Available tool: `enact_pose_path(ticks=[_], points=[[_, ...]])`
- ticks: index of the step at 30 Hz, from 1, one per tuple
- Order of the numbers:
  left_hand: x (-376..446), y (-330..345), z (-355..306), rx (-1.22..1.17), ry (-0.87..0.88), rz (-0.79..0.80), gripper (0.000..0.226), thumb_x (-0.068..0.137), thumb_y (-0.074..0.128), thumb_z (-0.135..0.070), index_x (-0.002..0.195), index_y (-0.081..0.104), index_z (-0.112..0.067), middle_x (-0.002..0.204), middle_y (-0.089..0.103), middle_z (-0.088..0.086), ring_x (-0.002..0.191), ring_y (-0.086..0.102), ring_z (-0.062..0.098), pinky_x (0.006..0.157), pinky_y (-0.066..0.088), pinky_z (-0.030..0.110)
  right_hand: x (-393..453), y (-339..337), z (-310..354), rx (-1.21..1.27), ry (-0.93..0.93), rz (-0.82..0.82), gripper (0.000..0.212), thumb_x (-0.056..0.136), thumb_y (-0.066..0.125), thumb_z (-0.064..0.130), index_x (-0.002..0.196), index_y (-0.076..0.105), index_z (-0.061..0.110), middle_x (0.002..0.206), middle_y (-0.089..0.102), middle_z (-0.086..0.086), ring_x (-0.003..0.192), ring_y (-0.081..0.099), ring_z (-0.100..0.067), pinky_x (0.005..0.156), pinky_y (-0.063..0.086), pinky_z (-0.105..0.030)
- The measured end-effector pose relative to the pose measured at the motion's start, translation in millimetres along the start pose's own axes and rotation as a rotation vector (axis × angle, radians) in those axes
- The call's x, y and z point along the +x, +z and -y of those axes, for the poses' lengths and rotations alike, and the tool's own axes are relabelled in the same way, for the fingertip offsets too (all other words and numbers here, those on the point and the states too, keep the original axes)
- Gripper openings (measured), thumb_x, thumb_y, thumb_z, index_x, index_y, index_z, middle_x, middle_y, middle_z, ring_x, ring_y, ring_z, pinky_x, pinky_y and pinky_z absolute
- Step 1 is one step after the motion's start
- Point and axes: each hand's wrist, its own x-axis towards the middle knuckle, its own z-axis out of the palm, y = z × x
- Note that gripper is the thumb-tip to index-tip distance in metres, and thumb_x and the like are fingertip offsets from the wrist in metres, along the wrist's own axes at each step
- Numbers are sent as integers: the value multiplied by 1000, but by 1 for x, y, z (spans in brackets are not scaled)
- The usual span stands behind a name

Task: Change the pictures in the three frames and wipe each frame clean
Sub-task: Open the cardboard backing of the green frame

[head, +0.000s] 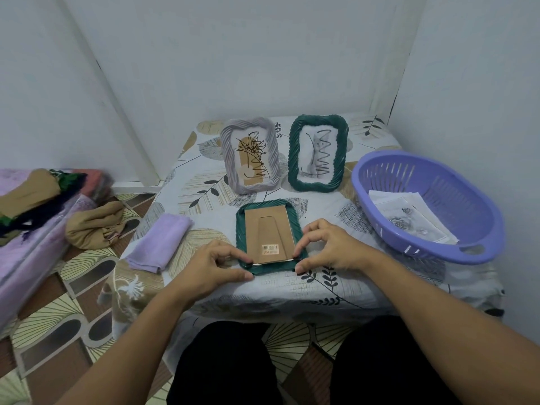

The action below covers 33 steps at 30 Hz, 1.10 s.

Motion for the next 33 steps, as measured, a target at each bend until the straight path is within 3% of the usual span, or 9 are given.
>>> enact_pose_path(ticks=[4, 6, 10, 18, 23, 33], points=[[0, -2, -1, 55, 1, 30, 30, 65, 92, -41, 93, 81, -41, 106, 57, -3, 97, 55, 10, 83, 44, 21, 2, 0, 0, -73, 3, 14, 42, 53, 96, 54, 90, 79, 44, 125, 45, 14, 131, 38, -15, 117, 33, -43], [0, -2, 0, 81, 15, 46, 29, 66, 90, -44, 94, 81, -42, 104, 56, -2, 98, 54, 11, 85, 43, 24, 4, -1, 0, -120, 0, 29, 42, 53, 94, 58, 91, 78, 48, 125, 44, 15, 131, 38, -15, 119, 28, -45], [0, -3, 0, 129, 12, 82, 25, 71, 87, -47, 94, 80, -44, 105, 55, -2, 104, 53, 17, 94, 45, 33, 6, -2, 0, -150, -2, 37, 42, 54, 93, 60, 91, 77, 50, 124, 43, 15, 131, 37, -16, 120, 26, -45], [0, -1, 1, 122, 16, 66, 22, 70, 88, -47, 90, 81, -42, 108, 57, -3, 107, 53, 15, 94, 46, 32, 7, -6, 7, -201, 15, 99, 41, 59, 90, 61, 96, 75, 52, 127, 39, 14, 132, 33, -16, 120, 24, -45], [2, -2, 4, 127, 16, 63, 24, 70, 88, -50, 92, 81, -43, 109, 57, -2, 109, 53, 17, 99, 47, 39, 7, -10, 12, -256, 46, 162, 38, 64, 88, 61, 98, 73, 53, 126, 35, 15, 130, 28, -17, 119, 20, -46], [1, 0, 1, 103, -1, 58, 23, 69, 89, -46, 91, 81, -42, 110, 57, 0, 108, 54, 17, 93, 47, 32, 5, -12, 20, -298, 63, 214, 28, 69, 85, 58, 94, 73, 51, 128, 34, 12, 127, 27, -16, 114, 18, -41]])
